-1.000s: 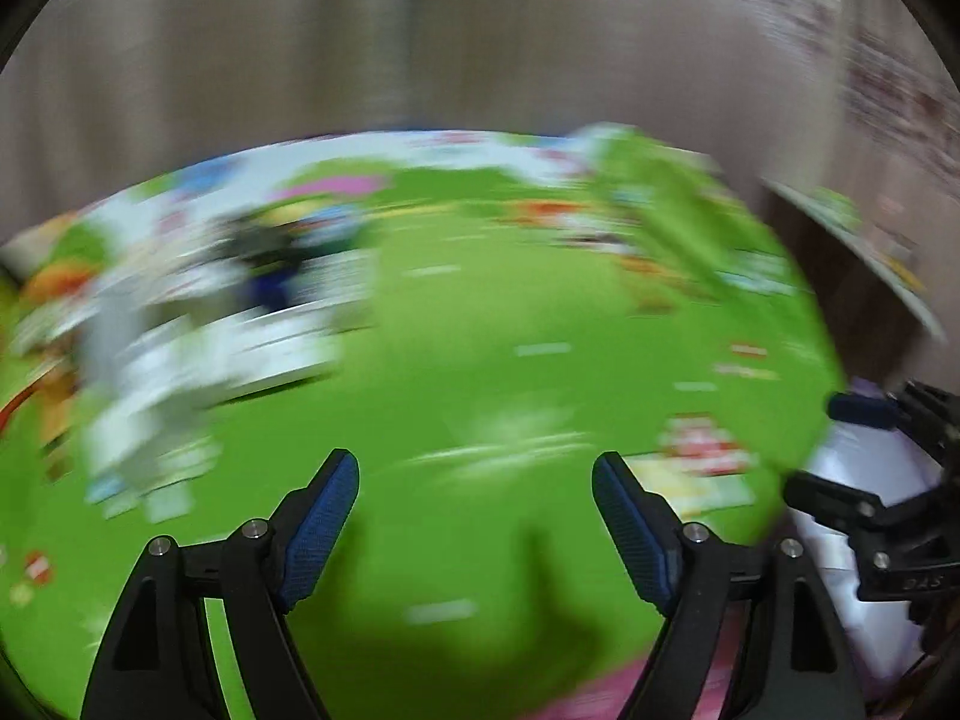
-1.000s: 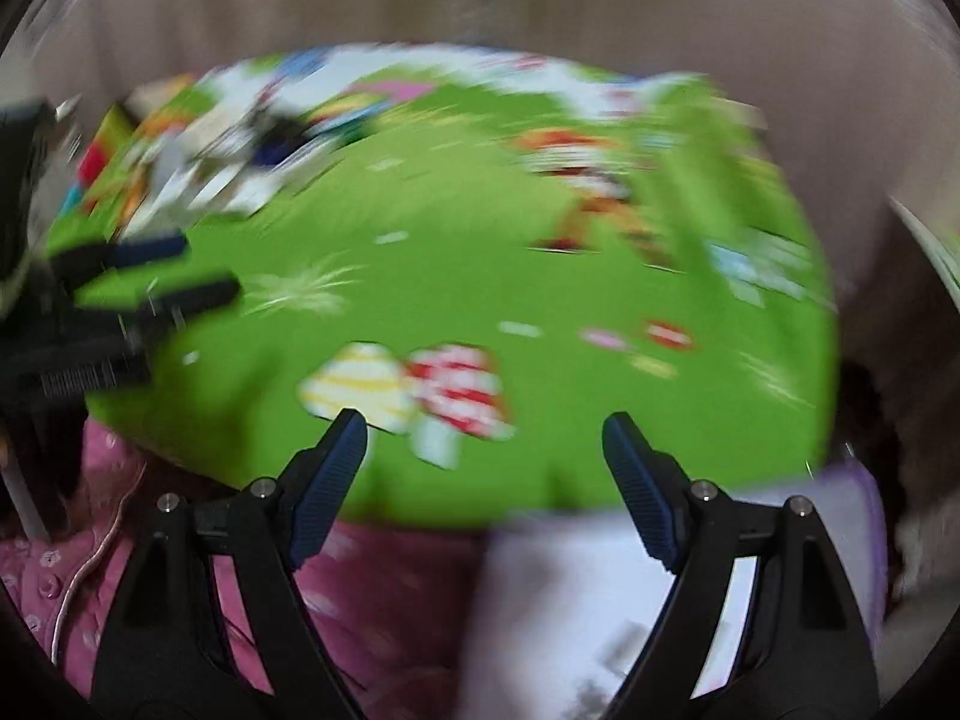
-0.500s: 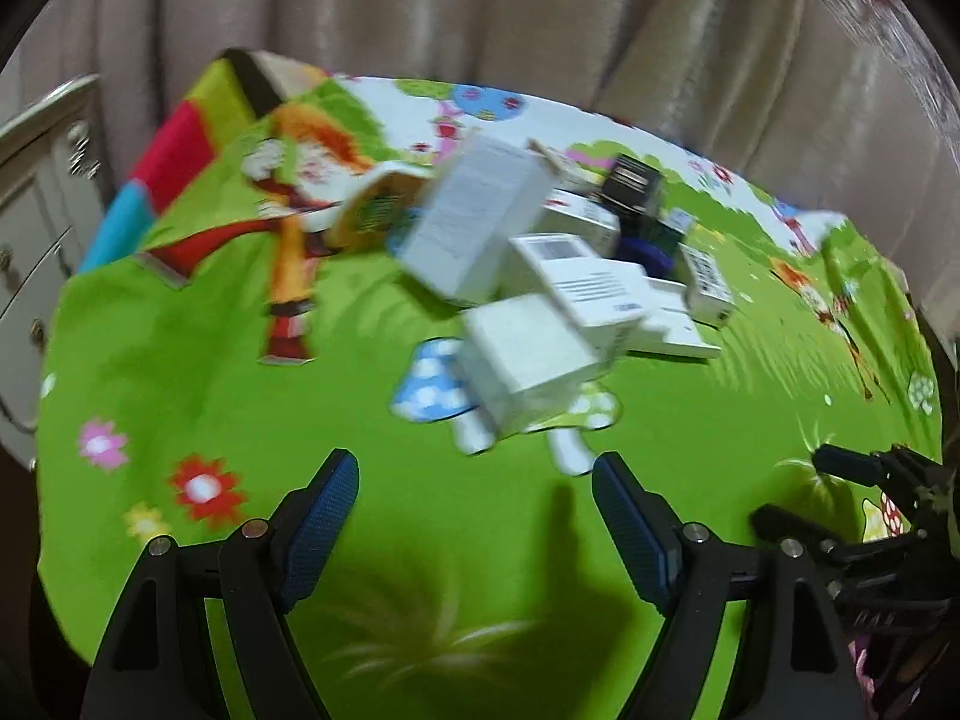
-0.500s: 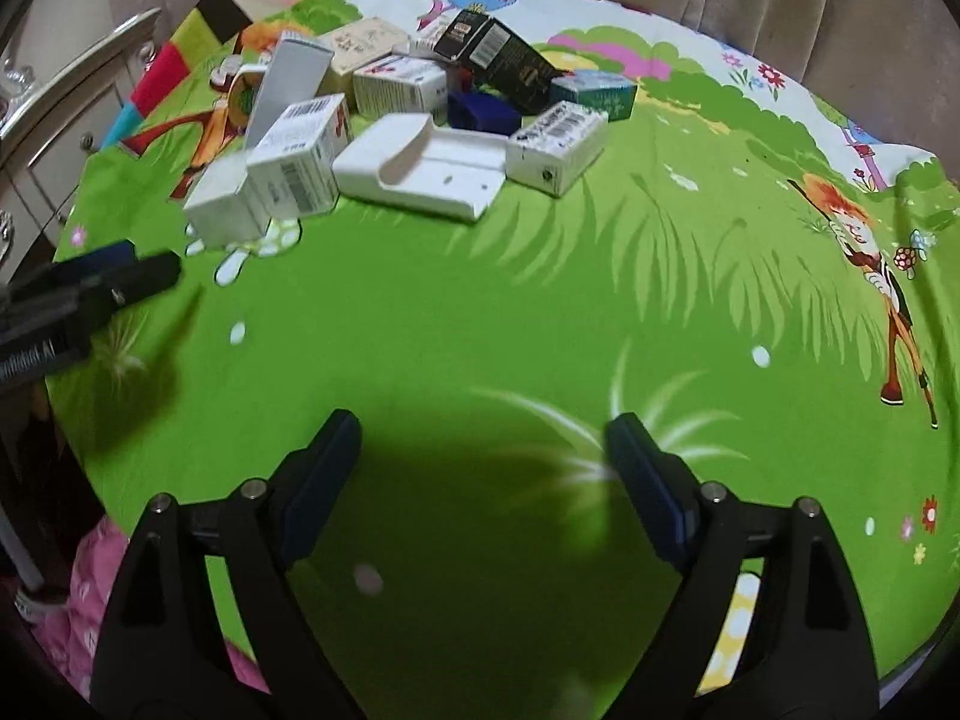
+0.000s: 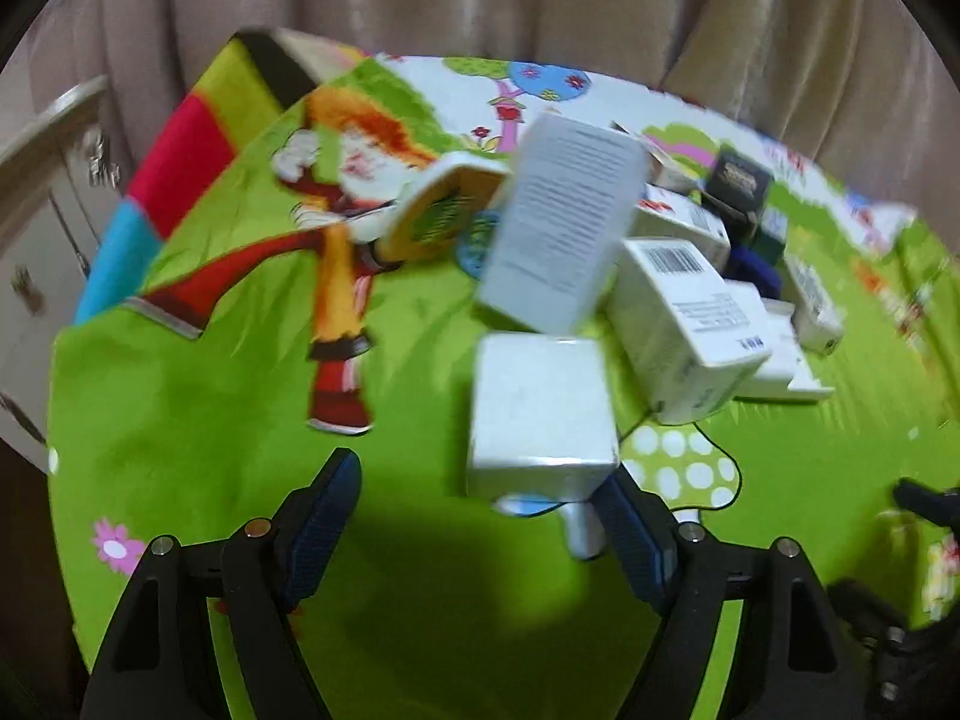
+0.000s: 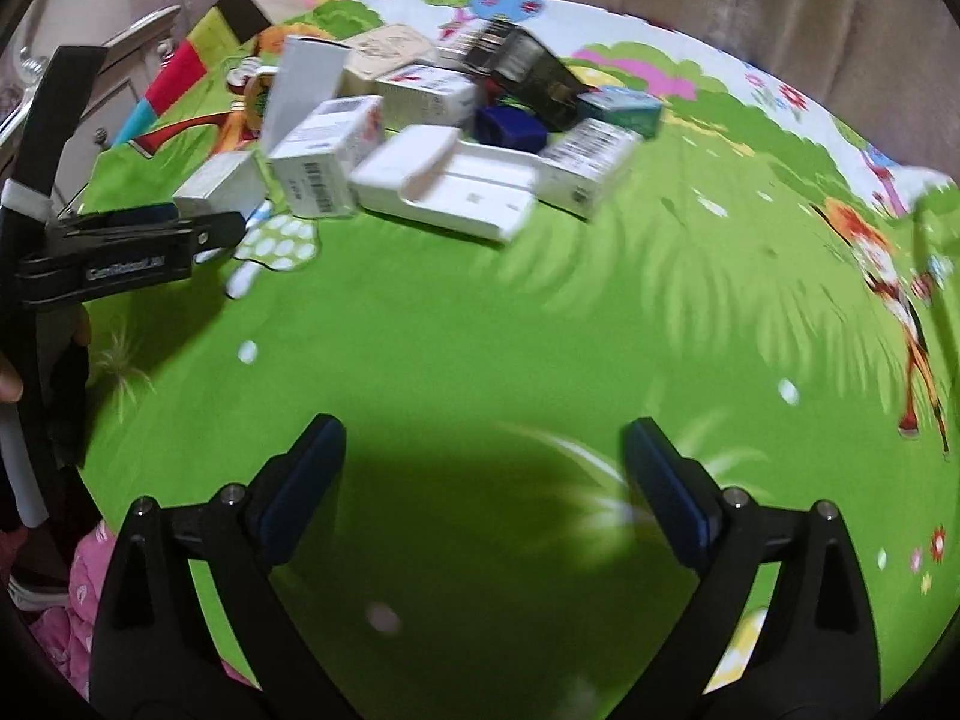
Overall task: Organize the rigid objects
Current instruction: 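Grasp a white barcode box with right tool while left tool grasps a white cube box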
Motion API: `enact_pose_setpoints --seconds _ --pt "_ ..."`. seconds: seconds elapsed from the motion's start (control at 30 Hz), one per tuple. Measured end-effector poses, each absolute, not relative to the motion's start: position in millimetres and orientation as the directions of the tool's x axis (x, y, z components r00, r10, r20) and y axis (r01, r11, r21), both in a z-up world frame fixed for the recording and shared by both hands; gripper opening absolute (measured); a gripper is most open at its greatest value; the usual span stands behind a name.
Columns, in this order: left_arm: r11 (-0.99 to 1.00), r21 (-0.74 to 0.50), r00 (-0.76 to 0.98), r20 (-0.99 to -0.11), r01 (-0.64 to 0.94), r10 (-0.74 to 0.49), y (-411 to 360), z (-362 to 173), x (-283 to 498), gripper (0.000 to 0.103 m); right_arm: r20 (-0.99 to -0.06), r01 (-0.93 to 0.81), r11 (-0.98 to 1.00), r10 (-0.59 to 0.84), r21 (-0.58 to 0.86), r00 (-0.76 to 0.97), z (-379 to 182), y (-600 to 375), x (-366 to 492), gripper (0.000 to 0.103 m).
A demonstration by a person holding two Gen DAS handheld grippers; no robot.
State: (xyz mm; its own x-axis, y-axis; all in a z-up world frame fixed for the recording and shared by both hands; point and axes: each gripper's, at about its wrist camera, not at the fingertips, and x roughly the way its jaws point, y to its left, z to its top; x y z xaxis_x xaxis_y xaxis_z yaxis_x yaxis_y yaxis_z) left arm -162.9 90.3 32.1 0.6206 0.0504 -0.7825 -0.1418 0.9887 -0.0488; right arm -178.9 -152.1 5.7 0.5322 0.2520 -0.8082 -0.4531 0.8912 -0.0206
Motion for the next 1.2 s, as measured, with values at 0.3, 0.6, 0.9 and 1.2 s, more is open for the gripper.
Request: enact_pose_setpoints --seconds 0.3,0.6,0.9,1.2 --pt "0.99 -0.046 0.614 -0.788 -0.133 0.046 108.4 29.2 -161.2 0.093 -0.798 -0.575 0.818 0.34 -0.01 0.498 5.7 -64.0 -143.8 0.096" --pt "0.963 -0.146 0.67 -0.741 -0.227 0.046 126.2 34.0 -170.1 0.092 -0.79 -0.62 0.784 0.367 -0.02 0.49 4.6 -27.3 -100.8 0.095" --pt "0.955 -0.189 0.698 -0.716 -0.228 0.025 133.5 33.6 -169.4 0.092 -0.785 -0.515 0.855 0.361 0.063 0.503 7.1 -54.9 -73.4 0.094" --pt "0.966 -0.111 0.625 -0.778 -0.233 0.062 124.0 29.8 -156.6 0.094 -0.785 -0.471 0.882 0.268 -0.035 0.559 11.5 -30.7 -63.4 0.043"
